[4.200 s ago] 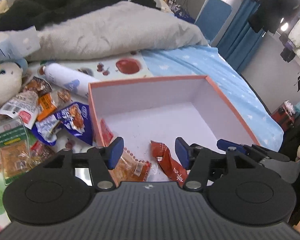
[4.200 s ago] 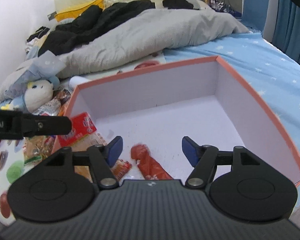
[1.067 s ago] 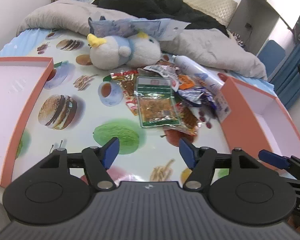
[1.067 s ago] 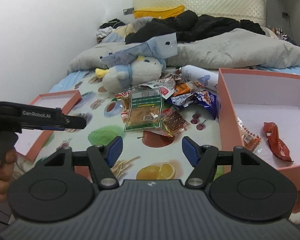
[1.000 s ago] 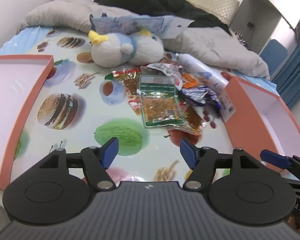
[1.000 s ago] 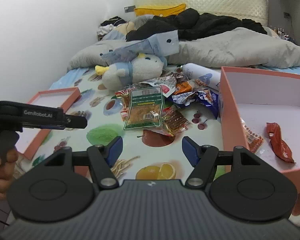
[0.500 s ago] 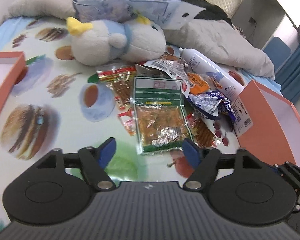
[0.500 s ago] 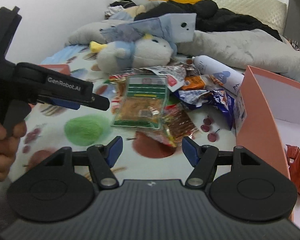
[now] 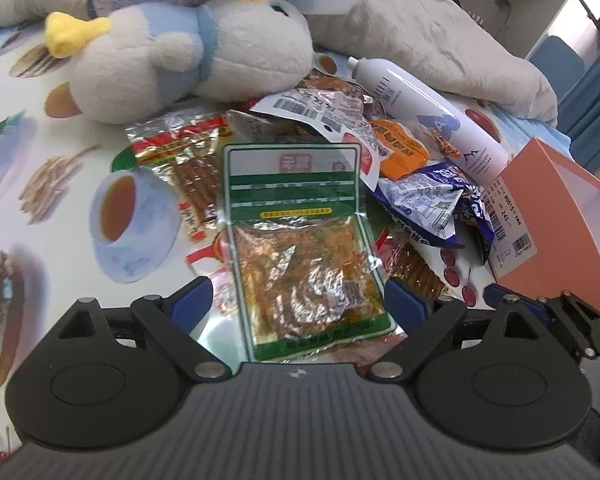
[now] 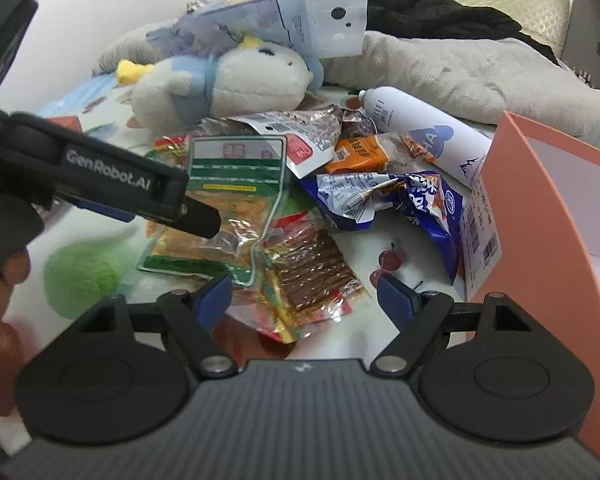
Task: Organize snacks
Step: 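Grasp the green-label snack bag with the left tool while the right tool grasps the meat-stick pack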
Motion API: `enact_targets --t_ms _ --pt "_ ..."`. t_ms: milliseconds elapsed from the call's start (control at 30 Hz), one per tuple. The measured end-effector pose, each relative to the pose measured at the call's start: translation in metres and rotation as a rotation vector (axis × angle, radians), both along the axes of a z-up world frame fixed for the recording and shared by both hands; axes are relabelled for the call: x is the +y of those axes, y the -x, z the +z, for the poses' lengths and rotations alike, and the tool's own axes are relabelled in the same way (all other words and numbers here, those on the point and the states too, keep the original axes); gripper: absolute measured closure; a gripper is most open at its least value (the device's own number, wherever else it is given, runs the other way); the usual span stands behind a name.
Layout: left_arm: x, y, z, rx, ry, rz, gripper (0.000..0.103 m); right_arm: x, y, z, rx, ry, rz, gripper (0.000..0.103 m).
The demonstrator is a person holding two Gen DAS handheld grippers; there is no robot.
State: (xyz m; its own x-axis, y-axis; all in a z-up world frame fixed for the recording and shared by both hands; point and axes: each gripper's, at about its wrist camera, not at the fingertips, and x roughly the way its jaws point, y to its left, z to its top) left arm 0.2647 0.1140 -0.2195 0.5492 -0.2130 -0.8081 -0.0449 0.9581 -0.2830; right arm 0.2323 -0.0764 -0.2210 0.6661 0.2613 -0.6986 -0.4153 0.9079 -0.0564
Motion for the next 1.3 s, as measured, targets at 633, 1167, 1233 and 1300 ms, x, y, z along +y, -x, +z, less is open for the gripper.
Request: enact_targets --t_ms 633,1167,1233,1300 --pt "-0.04 -0.029 -0.021 0.02 -0.184 -0.094 0.016 0.0 -0.027 -0.024 0.096 -0.039 0.049 0.028" --pt "-0.041 0.009 -0.01 0.035 -0.144 -0.055 0.046 -0.014 0.019 -0.016 0.105 -0.019 0.017 0.048" --pt "-0.041 0.019 -0.008 0.04 -0.137 -0.044 0.047 -0.018 0.028 -0.015 0.106 -0.017 0.015 0.048" --pt "-0.042 0.029 -0.005 0.043 -0.134 -0.035 0.047 -0.022 0.036 -0.014 0.109 -0.017 0.018 0.048"
